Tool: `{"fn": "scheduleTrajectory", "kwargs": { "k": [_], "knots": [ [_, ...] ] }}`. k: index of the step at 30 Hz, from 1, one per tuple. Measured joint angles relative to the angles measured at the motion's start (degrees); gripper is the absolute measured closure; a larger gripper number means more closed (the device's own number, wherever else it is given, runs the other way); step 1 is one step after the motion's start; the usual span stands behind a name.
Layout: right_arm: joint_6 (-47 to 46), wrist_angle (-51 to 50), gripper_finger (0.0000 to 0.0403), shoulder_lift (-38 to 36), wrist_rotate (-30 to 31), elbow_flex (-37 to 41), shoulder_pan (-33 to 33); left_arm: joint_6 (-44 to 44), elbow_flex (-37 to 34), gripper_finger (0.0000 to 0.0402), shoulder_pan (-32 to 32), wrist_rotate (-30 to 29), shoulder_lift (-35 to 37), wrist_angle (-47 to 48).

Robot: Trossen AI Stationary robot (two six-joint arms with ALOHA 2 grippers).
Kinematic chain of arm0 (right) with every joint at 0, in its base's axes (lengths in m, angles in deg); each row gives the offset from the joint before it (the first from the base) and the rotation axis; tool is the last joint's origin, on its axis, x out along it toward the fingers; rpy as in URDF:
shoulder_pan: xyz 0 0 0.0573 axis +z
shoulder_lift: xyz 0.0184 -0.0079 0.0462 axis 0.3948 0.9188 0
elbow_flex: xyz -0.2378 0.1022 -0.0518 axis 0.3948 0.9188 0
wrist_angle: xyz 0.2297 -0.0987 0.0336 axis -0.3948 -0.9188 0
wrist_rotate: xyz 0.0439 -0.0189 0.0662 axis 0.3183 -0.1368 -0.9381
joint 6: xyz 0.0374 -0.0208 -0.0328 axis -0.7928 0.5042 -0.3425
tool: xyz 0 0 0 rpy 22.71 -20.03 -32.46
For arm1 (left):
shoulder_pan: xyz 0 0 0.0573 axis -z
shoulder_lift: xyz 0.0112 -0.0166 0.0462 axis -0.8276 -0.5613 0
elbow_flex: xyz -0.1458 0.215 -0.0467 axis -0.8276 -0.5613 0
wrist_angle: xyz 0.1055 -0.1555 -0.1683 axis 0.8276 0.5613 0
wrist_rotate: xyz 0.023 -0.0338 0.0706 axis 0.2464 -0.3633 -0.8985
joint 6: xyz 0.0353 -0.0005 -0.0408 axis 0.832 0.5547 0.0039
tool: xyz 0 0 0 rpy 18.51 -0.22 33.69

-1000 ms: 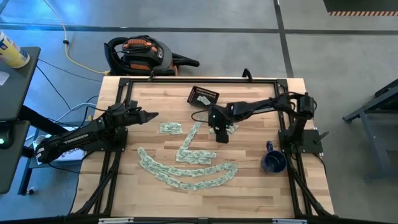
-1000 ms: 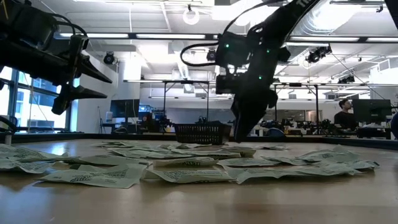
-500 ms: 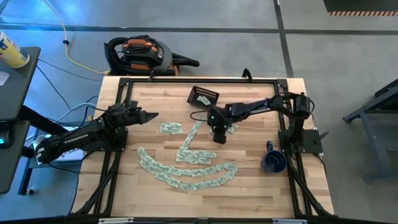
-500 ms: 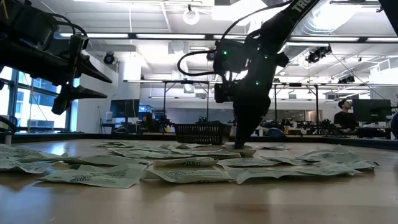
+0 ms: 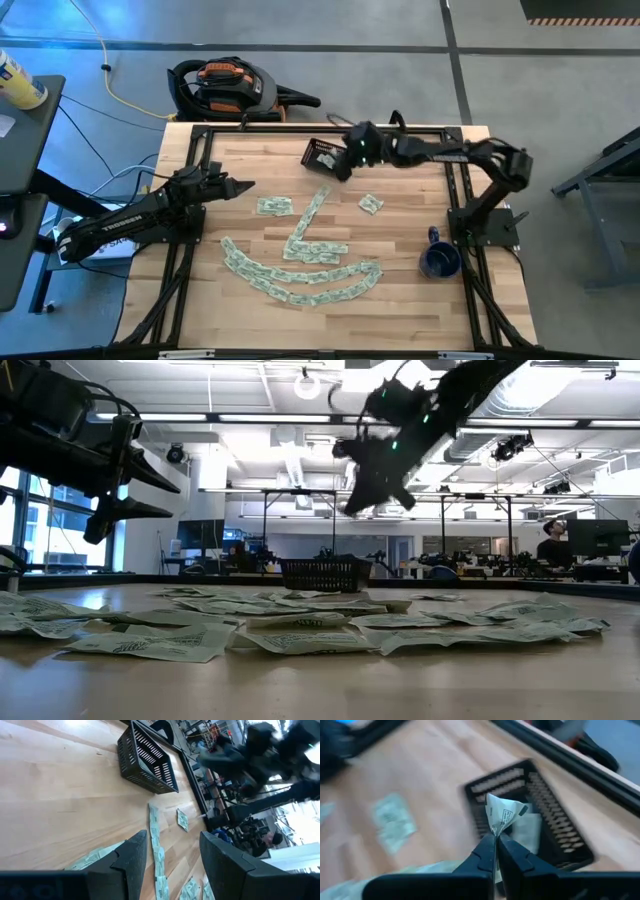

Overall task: Pick and place Stevia / Truvia into bins
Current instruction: Put the stevia packet into the black bin

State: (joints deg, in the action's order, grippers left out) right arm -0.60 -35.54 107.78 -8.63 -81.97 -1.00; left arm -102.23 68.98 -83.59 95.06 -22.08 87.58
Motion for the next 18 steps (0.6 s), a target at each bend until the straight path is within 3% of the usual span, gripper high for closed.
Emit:
{"fn": "scheduleTrajectory", "kwargs": {
  "k": [5,10,18],
  "knots": [
    [6.9,-0.1,0.0366,8.5,-5.0,-5.7,-2.8,0.3,0.0,0.0186,0.0,0.0,0.0,0.0],
    [11.2,-10.3,0.032,15.2,-3.2,-13.4,-3.1,0.2,0.0,0.0186,0.0,0.0,0.0,0.0],
    [17.7,-24.0,0.0233,13.0,-3.0,-18.9,-2.1,-2.2,-0.2,0.0186,0.0,-1.2,0.0,-2.7]
  ]
}}
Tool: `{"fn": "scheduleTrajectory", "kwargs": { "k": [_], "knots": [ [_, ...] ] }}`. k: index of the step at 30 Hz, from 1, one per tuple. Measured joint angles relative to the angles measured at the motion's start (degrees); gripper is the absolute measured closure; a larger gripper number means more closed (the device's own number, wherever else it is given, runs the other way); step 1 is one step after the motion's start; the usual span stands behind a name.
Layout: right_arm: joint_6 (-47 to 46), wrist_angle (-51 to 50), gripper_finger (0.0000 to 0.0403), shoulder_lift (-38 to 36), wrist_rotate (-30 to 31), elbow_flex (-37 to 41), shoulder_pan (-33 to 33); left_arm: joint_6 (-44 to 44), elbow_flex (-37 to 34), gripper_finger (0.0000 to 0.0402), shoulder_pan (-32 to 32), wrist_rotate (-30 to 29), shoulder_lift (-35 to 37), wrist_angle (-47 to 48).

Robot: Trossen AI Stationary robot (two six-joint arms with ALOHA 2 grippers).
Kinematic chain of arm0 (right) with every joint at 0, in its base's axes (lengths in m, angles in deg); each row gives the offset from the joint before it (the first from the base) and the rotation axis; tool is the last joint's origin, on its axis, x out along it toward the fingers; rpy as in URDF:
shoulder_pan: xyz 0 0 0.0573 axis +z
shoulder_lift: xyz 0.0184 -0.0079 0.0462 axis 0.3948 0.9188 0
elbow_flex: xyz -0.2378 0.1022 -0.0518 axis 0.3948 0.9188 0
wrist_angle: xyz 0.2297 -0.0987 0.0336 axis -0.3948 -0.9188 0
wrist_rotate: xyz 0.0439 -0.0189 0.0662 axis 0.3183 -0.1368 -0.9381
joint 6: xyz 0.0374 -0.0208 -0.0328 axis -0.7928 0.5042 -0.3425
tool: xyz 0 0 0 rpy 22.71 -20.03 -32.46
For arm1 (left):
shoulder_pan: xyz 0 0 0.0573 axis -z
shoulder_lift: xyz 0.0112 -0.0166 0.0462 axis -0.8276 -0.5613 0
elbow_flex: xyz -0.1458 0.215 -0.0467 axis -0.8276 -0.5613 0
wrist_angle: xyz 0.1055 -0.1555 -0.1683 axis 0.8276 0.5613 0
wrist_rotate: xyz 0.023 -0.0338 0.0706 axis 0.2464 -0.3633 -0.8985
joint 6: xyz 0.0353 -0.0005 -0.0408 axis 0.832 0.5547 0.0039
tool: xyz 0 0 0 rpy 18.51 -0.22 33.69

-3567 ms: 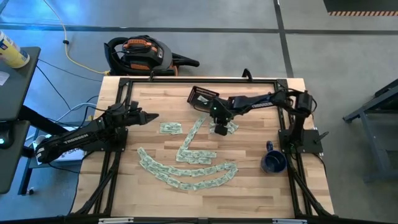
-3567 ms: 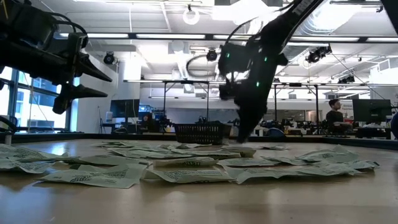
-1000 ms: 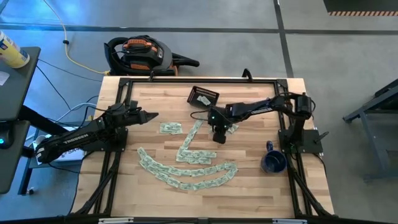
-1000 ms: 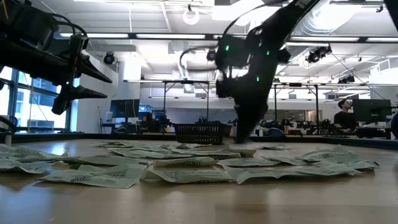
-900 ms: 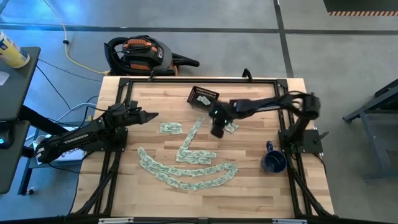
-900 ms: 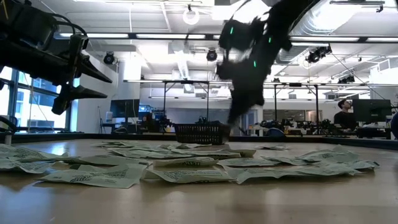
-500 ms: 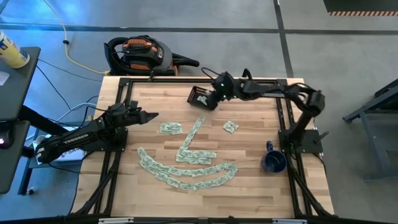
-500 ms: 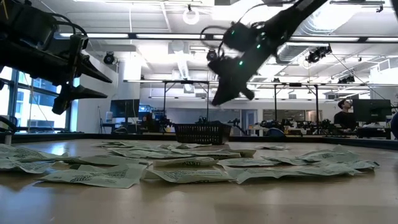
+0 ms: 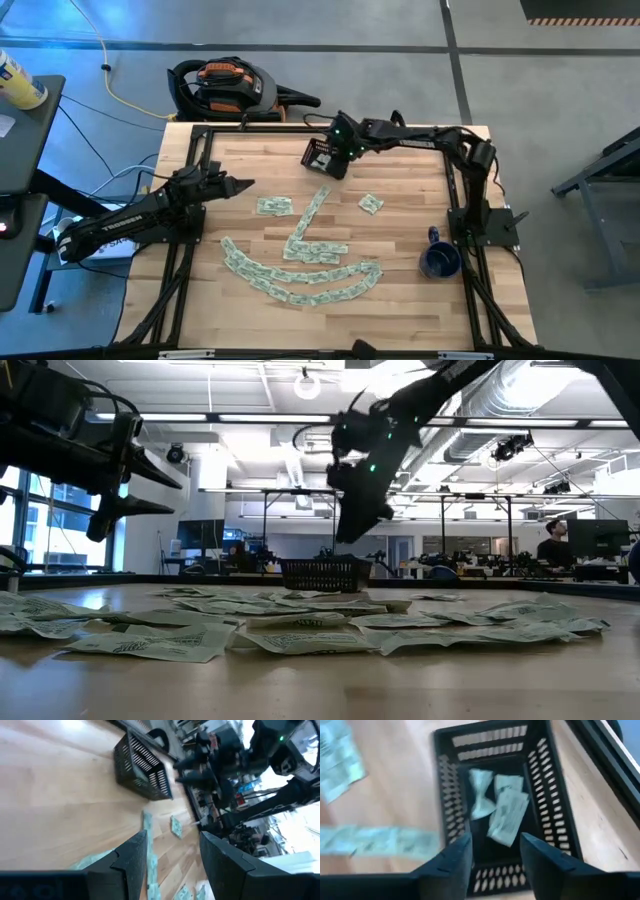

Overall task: Pick and place Stevia / Truvia into bins
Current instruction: Put the stevia packet into the black bin

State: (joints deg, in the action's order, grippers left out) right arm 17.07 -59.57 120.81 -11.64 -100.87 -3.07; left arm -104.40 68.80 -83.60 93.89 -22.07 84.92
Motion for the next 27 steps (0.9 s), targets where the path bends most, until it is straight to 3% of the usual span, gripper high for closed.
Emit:
{"fn": "scheduleTrajectory", "kwargs": {
  "k": [3,7,15,20,27],
  "knots": [
    [2.0,-9.7,0.0209,-2.5,2.7,0.2,0.7,0.1,0.0,0.0186,0.0,-0.1,0.0,0.2],
    [1.2,-16.3,0.0189,-7.3,2.7,7.8,0.8,1.7,0.0,0.0186,0.0,-0.1,0.0,0.8],
    [-8.3,-4.4,0.0196,-19.2,2.3,29.6,2.8,2.6,0.0,0.0186,0.0,-0.1,0.0,1.7],
    [-12.1,2.1,0.022,-18.4,2.5,36.1,4.9,2.6,0.0,0.0186,0.0,-0.1,0.0,1.6],
    [-13.7,8.0,0.0252,-17.0,5.0,39.4,7.2,1.5,0.1,0.0186,0.0,0.0,0.0,1.8]
  ]
}}
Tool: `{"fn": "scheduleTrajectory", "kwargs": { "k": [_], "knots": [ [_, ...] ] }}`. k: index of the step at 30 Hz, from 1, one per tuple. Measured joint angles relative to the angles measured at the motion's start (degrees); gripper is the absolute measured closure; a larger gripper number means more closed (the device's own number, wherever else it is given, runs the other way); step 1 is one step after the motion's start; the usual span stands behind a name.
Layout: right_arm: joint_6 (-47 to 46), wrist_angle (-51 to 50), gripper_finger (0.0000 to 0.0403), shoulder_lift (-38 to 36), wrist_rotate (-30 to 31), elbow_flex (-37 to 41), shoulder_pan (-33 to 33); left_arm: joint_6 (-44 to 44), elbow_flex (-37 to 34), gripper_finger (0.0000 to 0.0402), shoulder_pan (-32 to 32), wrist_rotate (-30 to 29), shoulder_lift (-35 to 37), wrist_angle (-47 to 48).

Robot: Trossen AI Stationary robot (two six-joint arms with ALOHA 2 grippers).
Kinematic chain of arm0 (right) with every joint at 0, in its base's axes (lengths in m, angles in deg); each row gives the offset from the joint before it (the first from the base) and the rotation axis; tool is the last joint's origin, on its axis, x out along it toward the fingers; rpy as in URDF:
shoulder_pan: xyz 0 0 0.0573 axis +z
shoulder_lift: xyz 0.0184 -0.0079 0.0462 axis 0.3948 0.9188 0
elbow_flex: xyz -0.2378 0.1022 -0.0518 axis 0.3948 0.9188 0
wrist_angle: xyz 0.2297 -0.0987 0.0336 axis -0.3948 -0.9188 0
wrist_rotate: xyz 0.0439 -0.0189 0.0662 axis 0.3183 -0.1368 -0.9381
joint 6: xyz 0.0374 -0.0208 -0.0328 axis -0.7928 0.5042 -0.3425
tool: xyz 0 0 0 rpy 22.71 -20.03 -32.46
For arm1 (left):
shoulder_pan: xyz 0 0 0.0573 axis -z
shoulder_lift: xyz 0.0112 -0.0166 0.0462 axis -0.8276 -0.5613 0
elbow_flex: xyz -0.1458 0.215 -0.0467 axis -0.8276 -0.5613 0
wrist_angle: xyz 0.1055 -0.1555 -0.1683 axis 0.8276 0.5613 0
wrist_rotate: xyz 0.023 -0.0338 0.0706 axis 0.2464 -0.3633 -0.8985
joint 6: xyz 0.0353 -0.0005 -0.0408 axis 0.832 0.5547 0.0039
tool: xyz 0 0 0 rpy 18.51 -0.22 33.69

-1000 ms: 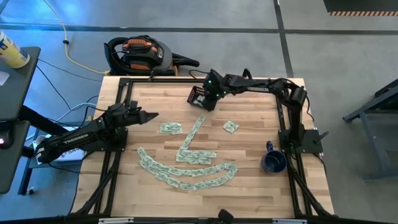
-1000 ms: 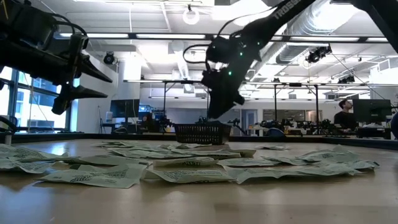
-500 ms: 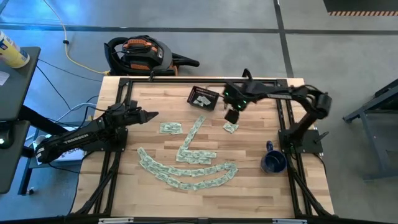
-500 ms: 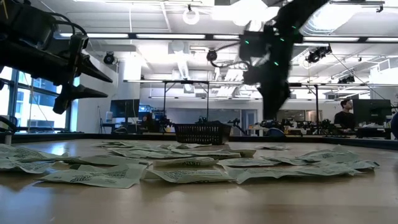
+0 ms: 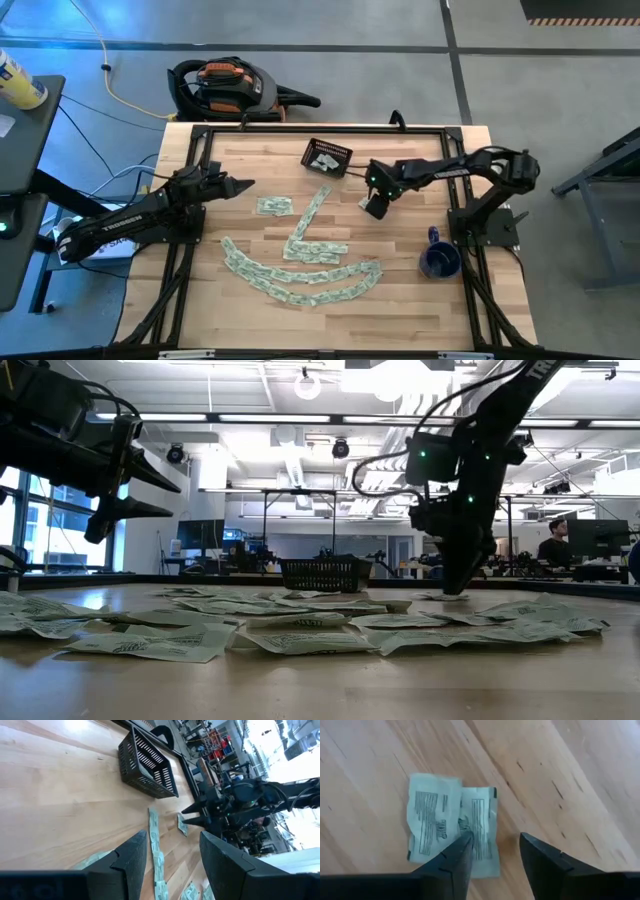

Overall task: Pick and place Stevia / Truvia into bins
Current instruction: Put the stevia packet into the black bin

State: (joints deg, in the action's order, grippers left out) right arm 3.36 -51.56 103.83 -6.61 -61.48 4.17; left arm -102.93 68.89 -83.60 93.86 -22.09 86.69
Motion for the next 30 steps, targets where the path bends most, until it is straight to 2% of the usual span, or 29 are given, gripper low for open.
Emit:
{"fn": "scheduleTrajectory", "kwargs": {
  "k": [2,6,8,16,20,25,30],
  "knots": [
    [0.5,0.2,0.0259,0.0,2.1,0.2,0.2,-0.1,0.0,0.0186,0.0,0.0,0.0,0.3],
    [0.7,0.2,0.027,0.1,13.0,0.1,-0.7,-0.2,0.1,0.0186,0.0,-0.2,0.0,0.7],
    [0.5,-0.6,0.0273,0.2,15.1,-0.4,-2.0,-0.2,0.1,0.0186,0.0,-0.3,0.0,0.8],
    [3.7,0.6,0.0262,-0.3,4.1,-5.2,-5.4,-0.4,0.1,0.0186,0.0,-0.3,0.0,1.0],
    [-0.3,-1.0,0.0244,-0.4,1.8,-6.4,-8.3,-0.4,0.1,0.0186,0.0,-0.4,0.0,1.0],
    [-8.1,-5.1,0.0198,-0.4,-0.8,-6.4,-14.3,-0.4,0.1,0.0186,0.0,-0.4,0.0,1.0],
    [-1.6,-6.8,0.0146,-0.3,-3.9,-6.4,-14.0,-0.4,0.1,0.0186,0.0,-0.5,0.0,1.0]
  ]
}}
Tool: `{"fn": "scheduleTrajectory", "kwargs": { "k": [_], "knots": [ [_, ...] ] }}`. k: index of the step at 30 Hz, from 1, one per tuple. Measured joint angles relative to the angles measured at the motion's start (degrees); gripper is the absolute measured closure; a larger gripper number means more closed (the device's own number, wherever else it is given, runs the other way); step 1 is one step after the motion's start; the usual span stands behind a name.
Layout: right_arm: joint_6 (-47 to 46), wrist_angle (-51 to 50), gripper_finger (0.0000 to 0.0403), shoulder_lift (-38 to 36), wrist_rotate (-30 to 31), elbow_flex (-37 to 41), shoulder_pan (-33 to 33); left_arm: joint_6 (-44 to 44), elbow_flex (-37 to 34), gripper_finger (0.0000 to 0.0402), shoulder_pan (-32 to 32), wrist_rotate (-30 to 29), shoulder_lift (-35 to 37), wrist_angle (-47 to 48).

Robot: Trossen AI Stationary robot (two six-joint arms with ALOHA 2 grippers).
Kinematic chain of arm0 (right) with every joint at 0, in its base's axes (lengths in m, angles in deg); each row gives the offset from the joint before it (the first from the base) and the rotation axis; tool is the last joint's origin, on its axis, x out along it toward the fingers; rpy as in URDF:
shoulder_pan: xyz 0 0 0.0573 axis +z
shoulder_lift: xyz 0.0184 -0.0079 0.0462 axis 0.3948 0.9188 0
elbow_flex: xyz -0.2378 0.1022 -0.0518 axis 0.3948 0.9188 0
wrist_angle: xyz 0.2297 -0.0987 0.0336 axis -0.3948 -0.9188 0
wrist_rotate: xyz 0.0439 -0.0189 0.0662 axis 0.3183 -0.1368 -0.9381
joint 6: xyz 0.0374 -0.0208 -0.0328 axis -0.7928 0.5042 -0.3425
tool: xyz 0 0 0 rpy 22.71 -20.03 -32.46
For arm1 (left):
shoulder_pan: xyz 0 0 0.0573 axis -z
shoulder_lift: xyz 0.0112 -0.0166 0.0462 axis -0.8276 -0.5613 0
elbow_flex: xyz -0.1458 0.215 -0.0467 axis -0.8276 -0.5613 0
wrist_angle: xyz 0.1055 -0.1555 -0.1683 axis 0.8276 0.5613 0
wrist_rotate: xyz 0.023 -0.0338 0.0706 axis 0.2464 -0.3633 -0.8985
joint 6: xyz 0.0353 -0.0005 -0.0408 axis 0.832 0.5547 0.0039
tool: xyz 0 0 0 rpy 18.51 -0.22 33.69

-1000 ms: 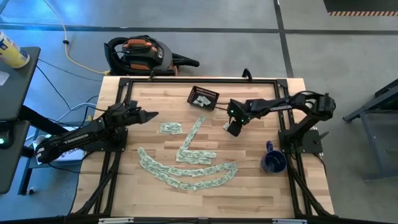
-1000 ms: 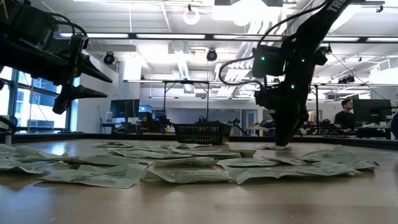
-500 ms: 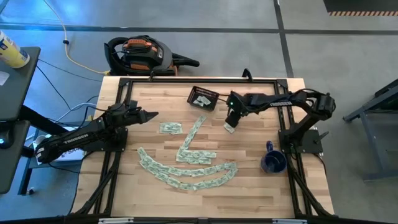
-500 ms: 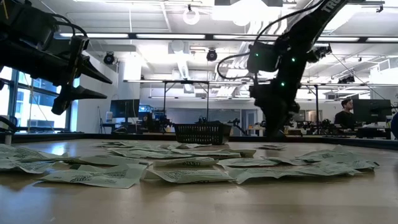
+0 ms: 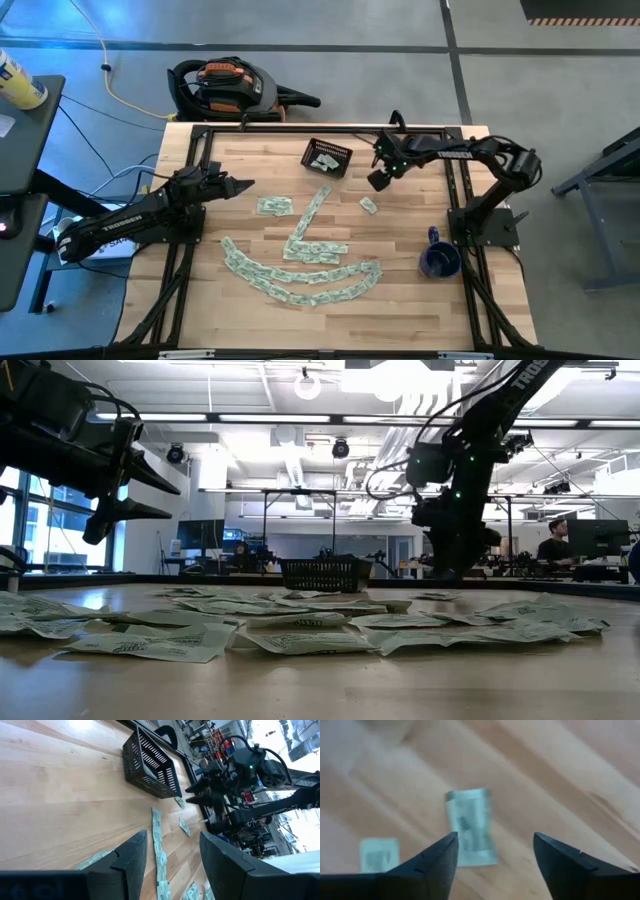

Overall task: Pick and place Stevia / Truvia into bins
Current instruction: Put the stevia packet into the black bin

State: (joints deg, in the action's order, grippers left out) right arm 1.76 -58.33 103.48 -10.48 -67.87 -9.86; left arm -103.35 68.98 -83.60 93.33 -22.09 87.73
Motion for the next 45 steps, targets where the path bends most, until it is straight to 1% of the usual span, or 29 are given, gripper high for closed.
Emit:
{"fn": "scheduleTrajectory", "kwargs": {
  "k": [4,7,15,18,20,22,24,27,29,30,31,33,36,38,40,41,43,45],
  "knots": [
    [5.4,1.3,0.0131,0.1,4.0,0.0,3.0,0.0,0.0,0.0186,0.0,-0.2,0.0,0.0],
    [6.3,2.8,0.0131,1.0,7.5,0.0,4.6,0.0,0.0,0.0186,0.0,-0.7,0.0,0.1],
    [6.2,4.0,0.0137,7.4,5.9,-0.4,4.6,0.0,0.0,0.0186,0.0,-1.0,0.0,0.1],
    [5.3,4.3,0.0146,8.1,5.6,-0.3,4.5,0.0,0.0,0.0186,0.0,-1.0,0.0,0.1],
    [4.8,4.8,0.0166,7.9,5.4,-0.3,4.3,-0.1,0.0,0.0186,0.0,-1.0,0.0,0.1],
    [4.8,5.3,0.0199,7.9,4.4,-0.2,3.9,-0.1,0.0,0.0186,0.0,-1.0,0.0,0.1],
    [5.1,5.9,0.0244,7.9,2.6,-0.2,3.2,-0.1,0.0,0.0186,0.0,-1.0,0.0,0.1],
    [6.0,7.8,0.0319,7.9,-1.9,-0.2,2.2,-0.1,0.0,0.0186,0.0,-1.3,0.0,0.1],
    [5.0,7.9,0.0368,8.0,-4.6,-1.3,1.7,-0.1,0.0,0.0186,0.0,-1.4,0.0,0.1],
    [4.3,7.5,0.0384,8.1,-5.3,-2.1,1.6,-0.1,0.0,0.0186,0.0,-1.4,0.0,0.1],
    [3.8,7.3,0.0392,8.3,-5.8,-3.2,1.8,-0.1,0.0,0.0186,0.0,-1.4,0.0,0.1],
    [2.7,8.0,0.0385,8.4,-6.7,-6.9,2.4,0.0,0.0,0.0186,0.0,-1.4,0.0,0.1],
    [3.6,8.5,0.0381,7.9,-7.0,-15.5,4.0,0.0,0.0,0.0186,0.0,-1.5,0.0,0.1],
    [6.3,9.5,0.0394,8.3,-4.1,-21.3,5.2,0.0,0.0,0.0186,0.0,-1.4,0.0,0.1],
    [8.9,9.4,0.0397,9.6,-0.9,-26.8,5.4,0.0,0.0,0.0186,0.0,-1.4,0.0,0.1],
    [9.8,9.1,0.0393,10.8,-0.2,-29.5,5.2,0.0,0.0,0.0186,0.0,-1.4,0.0,0.1],
    [11.1,7.1,0.0378,13.9,-0.7,-33.7,4.1,0.0,0.0,0.0186,0.0,-1.4,0.0,0.1],
    [11.8,4.0,0.0358,17.8,-2.9,-37.2,3.1,0.1,0.0,0.0186,0.0,-1.4,0.0,0.1]
  ]
}}
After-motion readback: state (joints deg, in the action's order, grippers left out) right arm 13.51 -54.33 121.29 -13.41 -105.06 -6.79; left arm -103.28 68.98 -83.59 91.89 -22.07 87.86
